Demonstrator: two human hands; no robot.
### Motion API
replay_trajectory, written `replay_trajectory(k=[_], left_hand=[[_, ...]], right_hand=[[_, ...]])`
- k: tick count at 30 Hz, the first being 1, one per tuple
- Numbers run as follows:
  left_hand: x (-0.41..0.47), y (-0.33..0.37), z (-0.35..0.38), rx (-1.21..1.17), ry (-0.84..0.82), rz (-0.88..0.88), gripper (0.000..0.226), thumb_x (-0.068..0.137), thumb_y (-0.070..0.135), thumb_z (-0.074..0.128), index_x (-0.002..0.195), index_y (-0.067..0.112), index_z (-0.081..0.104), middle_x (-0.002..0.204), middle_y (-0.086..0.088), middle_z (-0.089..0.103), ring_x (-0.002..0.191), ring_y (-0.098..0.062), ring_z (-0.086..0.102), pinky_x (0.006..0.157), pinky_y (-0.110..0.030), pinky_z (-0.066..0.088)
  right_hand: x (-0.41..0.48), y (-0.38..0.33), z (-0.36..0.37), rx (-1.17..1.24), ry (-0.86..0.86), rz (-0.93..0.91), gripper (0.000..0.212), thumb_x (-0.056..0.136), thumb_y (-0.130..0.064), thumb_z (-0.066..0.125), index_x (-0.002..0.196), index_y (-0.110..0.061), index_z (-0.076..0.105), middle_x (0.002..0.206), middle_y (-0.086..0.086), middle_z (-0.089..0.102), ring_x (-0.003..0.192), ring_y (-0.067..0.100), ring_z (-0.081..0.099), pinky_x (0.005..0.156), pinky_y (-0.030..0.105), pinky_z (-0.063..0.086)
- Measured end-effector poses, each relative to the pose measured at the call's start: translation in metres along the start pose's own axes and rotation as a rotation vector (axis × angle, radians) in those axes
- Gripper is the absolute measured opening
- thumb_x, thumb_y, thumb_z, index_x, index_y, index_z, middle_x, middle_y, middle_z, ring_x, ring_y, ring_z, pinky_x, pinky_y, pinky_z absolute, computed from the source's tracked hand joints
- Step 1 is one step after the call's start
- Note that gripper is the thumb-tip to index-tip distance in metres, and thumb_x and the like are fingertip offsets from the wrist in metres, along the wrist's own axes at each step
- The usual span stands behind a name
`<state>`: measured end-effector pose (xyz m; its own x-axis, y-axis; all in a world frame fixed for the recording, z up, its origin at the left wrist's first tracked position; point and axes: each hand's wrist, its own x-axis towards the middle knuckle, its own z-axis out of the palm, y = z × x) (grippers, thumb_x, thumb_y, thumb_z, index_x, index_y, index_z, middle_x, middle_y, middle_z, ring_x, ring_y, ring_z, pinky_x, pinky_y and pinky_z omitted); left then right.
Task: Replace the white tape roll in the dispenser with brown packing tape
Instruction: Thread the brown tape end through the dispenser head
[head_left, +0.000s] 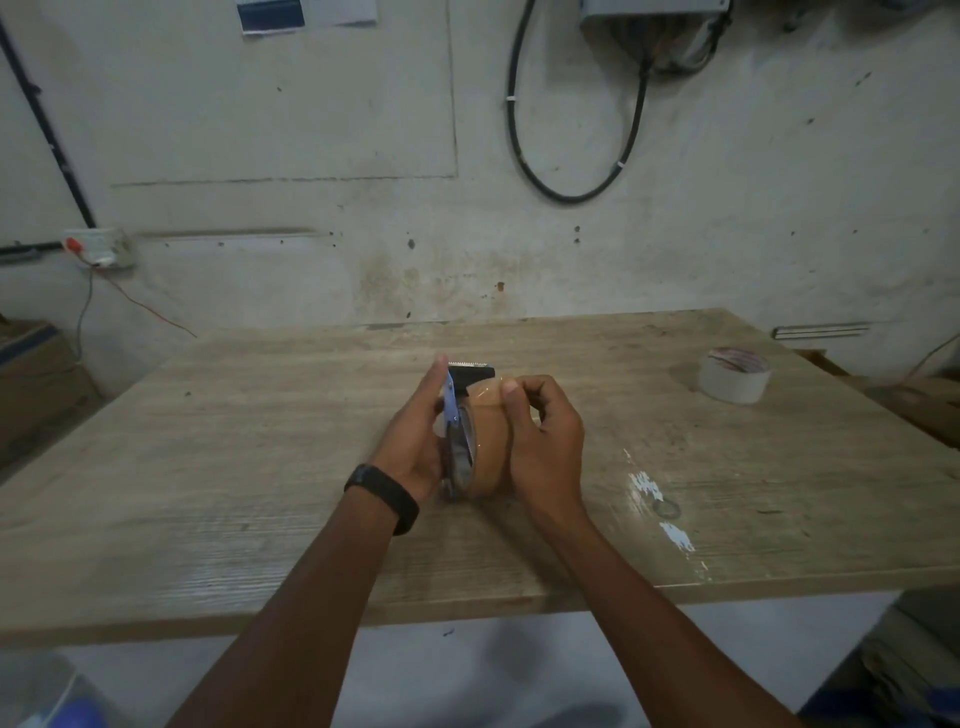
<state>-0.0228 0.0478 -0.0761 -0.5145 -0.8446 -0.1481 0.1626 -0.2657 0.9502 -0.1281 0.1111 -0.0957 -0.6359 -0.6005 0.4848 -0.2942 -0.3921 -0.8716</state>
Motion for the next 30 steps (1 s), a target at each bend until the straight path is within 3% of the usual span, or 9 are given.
replay_trajectory(k=[1,3,5,8,13,19,24,27,30], left_hand=[[-0.001,-0.002,-0.005,0.012,-0.08,0.014,0.063,0.081,0.066,0.054,0.13,0.027,0.058,0.109,-0.007,0.076,0.099,-0.026,0.074,0.08,-0.043,0.061],[0.004,-0.01,-0.015,0.035,-0.192,0.054,0.1,0.063,0.061,0.079,0.148,0.033,0.036,0.13,-0.015,0.065,0.115,-0.034,0.066,0.091,-0.055,0.056],[0.008,-0.016,-0.019,0.034,-0.261,0.084,0.126,0.044,0.045,0.097,0.15,0.04,0.029,0.138,-0.016,0.059,0.123,-0.039,0.06,0.099,-0.061,0.049],[0.005,-0.02,-0.015,0.104,-0.228,0.171,0.114,0.037,0.041,0.099,0.137,0.031,0.044,0.137,-0.012,0.058,0.124,-0.035,0.059,0.103,-0.057,0.049],[0.009,-0.033,-0.022,0.163,-0.165,0.299,0.096,0.051,0.028,0.085,0.137,0.032,0.042,0.139,-0.009,0.055,0.125,-0.032,0.058,0.103,-0.057,0.048],[0.009,-0.036,-0.023,0.196,-0.178,0.374,0.109,0.049,0.033,0.091,0.145,0.025,0.039,0.139,-0.008,0.058,0.123,-0.028,0.06,0.102,-0.053,0.051],[0.007,-0.034,-0.025,0.204,-0.139,0.424,0.122,0.041,0.053,0.094,0.145,0.024,0.038,0.141,-0.005,0.056,0.126,-0.025,0.059,0.102,-0.05,0.051],[0.006,-0.033,-0.026,0.185,-0.14,0.457,0.115,0.043,0.053,0.093,0.142,0.027,0.041,0.138,-0.005,0.057,0.122,-0.025,0.061,0.097,-0.048,0.053],[0.006,-0.033,-0.027,0.145,-0.149,0.468,0.104,0.046,0.049,0.094,0.136,0.034,0.043,0.134,-0.009,0.058,0.113,-0.028,0.065,0.085,-0.045,0.055]], right_hand=[[-0.001,0.001,-0.001,-0.005,0.001,-0.003,0.014,0.099,-0.016,0.057,0.09,-0.008,0.066,0.085,-0.001,0.068,0.078,0.0,0.062,0.068,0.008,0.046],[-0.002,0.002,-0.001,-0.027,0.015,-0.015,0.014,0.099,-0.016,0.057,0.089,-0.01,0.065,0.085,0.0,0.068,0.078,0.002,0.062,0.068,0.008,0.045],[-0.001,0.001,0.0,-0.047,0.013,-0.033,0.014,0.099,-0.016,0.057,0.088,-0.011,0.064,0.085,0.001,0.068,0.078,0.004,0.062,0.067,0.007,0.044],[0.001,-0.001,0.001,-0.06,-0.045,-0.048,0.015,0.099,-0.018,0.057,0.088,-0.011,0.063,0.085,0.001,0.068,0.079,0.007,0.062,0.069,0.012,0.046],[0.004,-0.005,0.0,-0.023,-0.085,0.05,0.014,0.096,-0.018,0.062,0.087,-0.01,0.067,0.083,-0.003,0.069,0.079,0.006,0.063,0.072,0.016,0.049],[0.005,-0.007,0.007,0.069,0.021,0.276,0.017,0.093,-0.02,0.063,0.078,-0.013,0.065,0.077,0.001,0.067,0.072,0.012,0.061,0.071,0.038,0.055],[0.003,-0.013,0.01,0.111,0.054,0.42,0.015,0.094,-0.018,0.058,0.085,-0.011,0.066,0.085,0.004,0.069,0.077,0.018,0.065,0.068,0.035,0.056],[0.003,-0.019,0.01,0.17,0.023,0.559,0.015,0.096,-0.017,0.055,0.093,-0.008,0.066,0.091,0.012,0.073,0.084,0.029,0.072,0.069,0.043,0.061],[0.003,-0.024,0.007,0.251,-0.027,0.709,0.014,0.095,-0.013,0.055,0.099,-0.004,0.065,0.093,0.018,0.074,0.081,0.032,0.073,0.061,0.037,0.059]])
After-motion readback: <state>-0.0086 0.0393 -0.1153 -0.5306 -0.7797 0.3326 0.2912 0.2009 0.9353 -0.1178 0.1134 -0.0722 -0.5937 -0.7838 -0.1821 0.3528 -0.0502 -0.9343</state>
